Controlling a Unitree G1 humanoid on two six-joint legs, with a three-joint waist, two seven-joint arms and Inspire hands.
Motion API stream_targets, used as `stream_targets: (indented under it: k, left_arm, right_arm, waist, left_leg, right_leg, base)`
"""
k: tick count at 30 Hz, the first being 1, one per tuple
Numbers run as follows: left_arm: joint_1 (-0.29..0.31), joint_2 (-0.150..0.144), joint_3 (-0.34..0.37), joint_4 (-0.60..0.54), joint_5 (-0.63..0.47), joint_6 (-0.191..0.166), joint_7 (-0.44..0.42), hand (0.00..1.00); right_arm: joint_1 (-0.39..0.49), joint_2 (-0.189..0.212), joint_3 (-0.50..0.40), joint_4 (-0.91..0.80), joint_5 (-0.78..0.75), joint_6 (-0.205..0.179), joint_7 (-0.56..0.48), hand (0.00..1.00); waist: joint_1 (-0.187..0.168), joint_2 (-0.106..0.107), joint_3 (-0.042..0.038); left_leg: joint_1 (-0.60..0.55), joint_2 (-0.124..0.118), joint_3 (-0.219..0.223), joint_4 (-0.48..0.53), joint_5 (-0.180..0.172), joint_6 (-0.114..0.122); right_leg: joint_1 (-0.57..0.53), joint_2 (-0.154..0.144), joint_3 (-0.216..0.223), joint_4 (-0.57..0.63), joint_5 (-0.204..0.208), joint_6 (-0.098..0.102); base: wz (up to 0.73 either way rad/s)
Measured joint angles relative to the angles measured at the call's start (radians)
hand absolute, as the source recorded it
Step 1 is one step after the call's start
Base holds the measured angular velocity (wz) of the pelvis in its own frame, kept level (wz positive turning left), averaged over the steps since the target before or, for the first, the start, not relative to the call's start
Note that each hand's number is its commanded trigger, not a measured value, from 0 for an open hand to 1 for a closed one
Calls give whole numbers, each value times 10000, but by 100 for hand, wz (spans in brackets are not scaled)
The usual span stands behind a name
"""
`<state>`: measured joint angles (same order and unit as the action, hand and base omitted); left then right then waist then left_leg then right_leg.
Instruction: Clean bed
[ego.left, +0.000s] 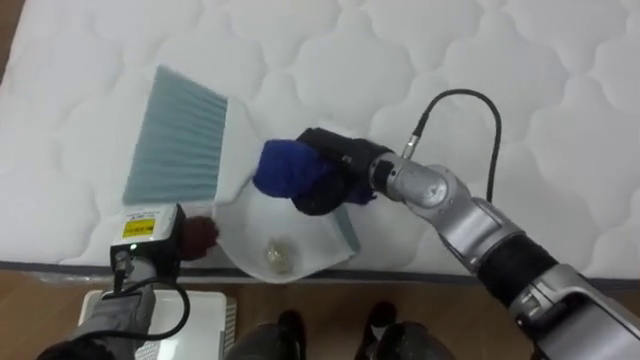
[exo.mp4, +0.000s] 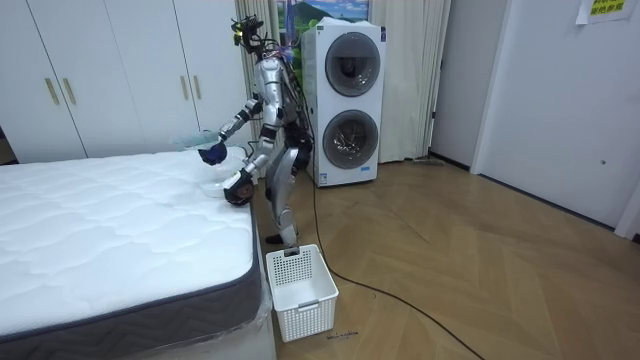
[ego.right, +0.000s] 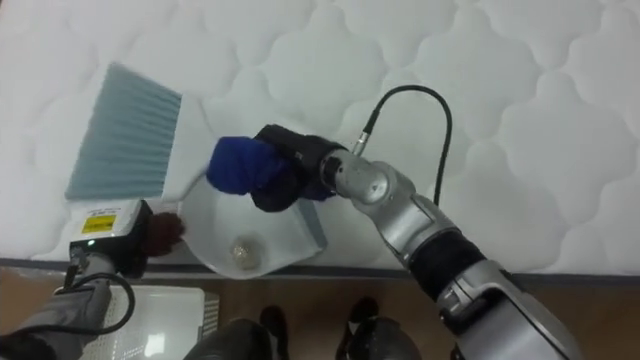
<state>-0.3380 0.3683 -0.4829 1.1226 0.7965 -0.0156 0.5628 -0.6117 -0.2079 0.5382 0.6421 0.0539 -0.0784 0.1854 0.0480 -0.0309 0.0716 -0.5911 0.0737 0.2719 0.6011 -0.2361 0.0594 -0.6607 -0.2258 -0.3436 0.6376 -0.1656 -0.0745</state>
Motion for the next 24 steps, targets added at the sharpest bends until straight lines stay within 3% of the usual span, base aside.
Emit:
stream_targets:
  k: [5,13,16,20,23,24]
  left_arm:
    - [201,12,190,-2,3,-94,337,100]
    - [337,13,877,2,21,-587,661,100]
    - [443,22,1016,-9,26,-650,762,100]
    - [698,29,1281,-17,21,-768,1006,100]
    - [1016,15,1522,-24,22,-916,1114,100]
    - [1258,-49,1664,-55,24,-968,1173,100]
  right_arm:
    - [360,-86,-1368,2,680,-387,-1422,0]
    - [1266,-420,-3265,144,2737,-989,-3237,0]
    - [1575,-487,-3445,157,3192,-1220,-3635,0]
    - [1906,-535,-3661,158,3675,-1372,-4062,0]
    - [2153,-570,-3790,159,4145,-1497,-4247,0]
    - [2312,-569,-3914,157,4183,-1522,-4258,0]
  waist:
    - [-285,-77,-13]
    - [-504,-164,-31]
    - [-513,-155,-32]
    - [-500,-127,-46]
    - [-439,-60,-85]
    - [-421,23,-161]
  left_leg:
    - [30,17,3,11,-21,28]
    - [487,83,225,-220,-60,65]
    - [862,259,210,-184,-192,-17]
    - [1306,325,224,-316,-238,-70]
    - [1696,323,231,-540,-229,-116]
    - [1924,302,212,-697,-212,-142]
  right_leg:
    - [55,19,-11,-51,12,20]
    - [430,214,182,-447,180,117]
    - [917,430,143,-690,184,124]
    - [1383,539,118,-890,176,134]
    - [1773,599,83,-1087,171,147]
    - [2016,625,37,-1248,177,175]
  base:
    - [0]
    - [-10]
    - [-9]
    - [-5]
    - [0]
    - [5]
